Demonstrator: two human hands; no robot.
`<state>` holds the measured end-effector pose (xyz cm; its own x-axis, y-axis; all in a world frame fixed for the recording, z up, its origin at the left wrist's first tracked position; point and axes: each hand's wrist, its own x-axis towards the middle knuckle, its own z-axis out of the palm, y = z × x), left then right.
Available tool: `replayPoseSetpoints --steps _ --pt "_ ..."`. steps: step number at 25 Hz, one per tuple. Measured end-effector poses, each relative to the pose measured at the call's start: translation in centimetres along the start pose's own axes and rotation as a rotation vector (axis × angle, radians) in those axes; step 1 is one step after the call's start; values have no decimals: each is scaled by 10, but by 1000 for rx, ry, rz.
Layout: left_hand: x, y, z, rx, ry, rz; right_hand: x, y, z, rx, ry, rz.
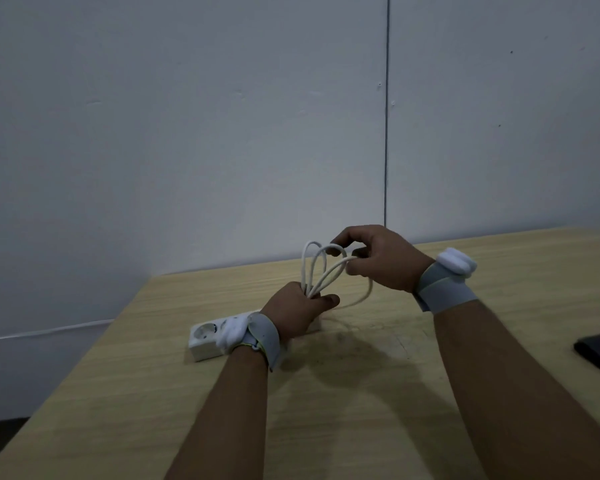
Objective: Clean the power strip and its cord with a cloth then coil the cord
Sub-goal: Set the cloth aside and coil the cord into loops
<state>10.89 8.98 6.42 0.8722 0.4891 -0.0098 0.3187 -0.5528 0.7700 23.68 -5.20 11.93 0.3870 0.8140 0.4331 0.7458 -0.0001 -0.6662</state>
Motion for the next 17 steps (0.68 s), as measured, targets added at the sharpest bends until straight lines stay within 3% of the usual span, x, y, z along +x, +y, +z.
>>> replayPoseSetpoints --steps 2,4,8,11,17 --pt "1 -2 2 36 35 -5 -4 -4 -8 139 -55 36" --pt "2 0 7 79 28 16 -4 -8 -9 120 -42 43" --pt "4 10 23 73 87 87 6 -15 15 -125 255 164" --pt "4 16 31 96 166 146 12 -18 31 -155 494 170" --pt "0 27 47 105 434 304 12 -35 37 133 556 45"
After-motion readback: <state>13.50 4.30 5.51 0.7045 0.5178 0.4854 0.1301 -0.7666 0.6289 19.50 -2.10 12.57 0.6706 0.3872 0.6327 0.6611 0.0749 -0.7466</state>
